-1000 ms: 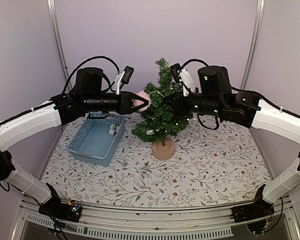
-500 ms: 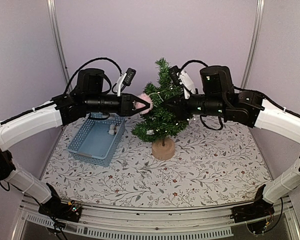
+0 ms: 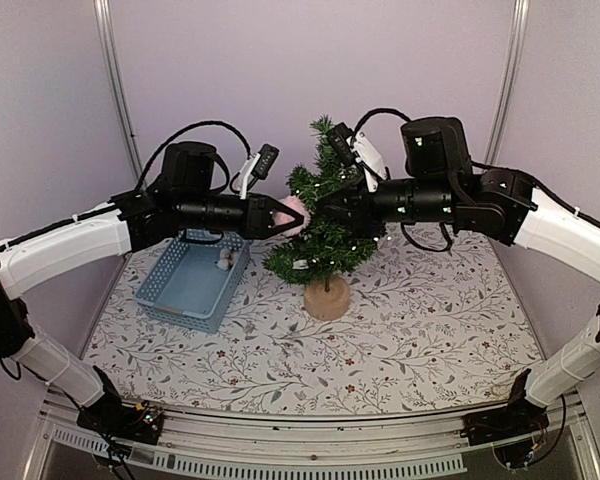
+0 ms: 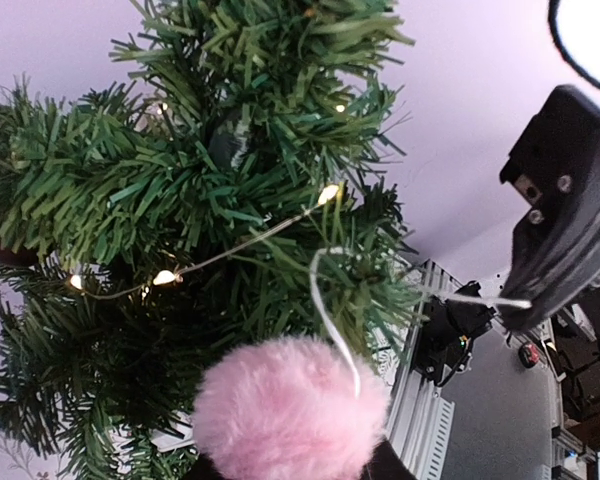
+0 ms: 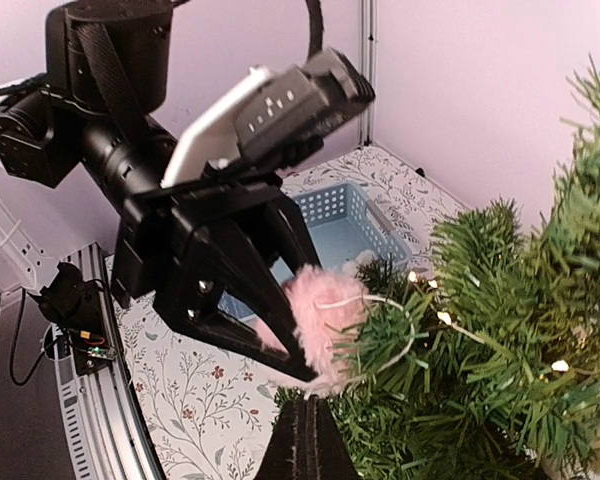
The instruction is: Decorate the small christmas tree
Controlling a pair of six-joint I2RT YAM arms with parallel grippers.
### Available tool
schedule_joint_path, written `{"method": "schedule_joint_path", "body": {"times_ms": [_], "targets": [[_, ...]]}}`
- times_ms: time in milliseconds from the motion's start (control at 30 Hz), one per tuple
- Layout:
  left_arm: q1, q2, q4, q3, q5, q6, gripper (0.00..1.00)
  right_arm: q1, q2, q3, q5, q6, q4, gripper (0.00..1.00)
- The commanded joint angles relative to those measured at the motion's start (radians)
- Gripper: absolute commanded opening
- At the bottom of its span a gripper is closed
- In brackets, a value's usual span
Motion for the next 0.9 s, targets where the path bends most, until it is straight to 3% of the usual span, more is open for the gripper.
{"method": "schedule_joint_path", "body": {"times_ms": [0, 233, 867], "targets": [[-0.009, 0.013, -0.006, -0.002, 0.015, 0.022, 0.00, 0.010, 0.058, 0.091, -0.010, -0.052, -0.033, 0.00], [-0.011, 0.011, -0.004, -0.002, 0.006, 0.027, 0.00, 0.012, 0.150, 0.222, 0.020, -0.066, -0.105, 0.00], [-0.011, 0.012, 0.004, -0.006, 0.003, 0.034, 0.00, 0.043, 0.259, 0.385, 0.171, -0.070, -0.162, 0.00]]}}
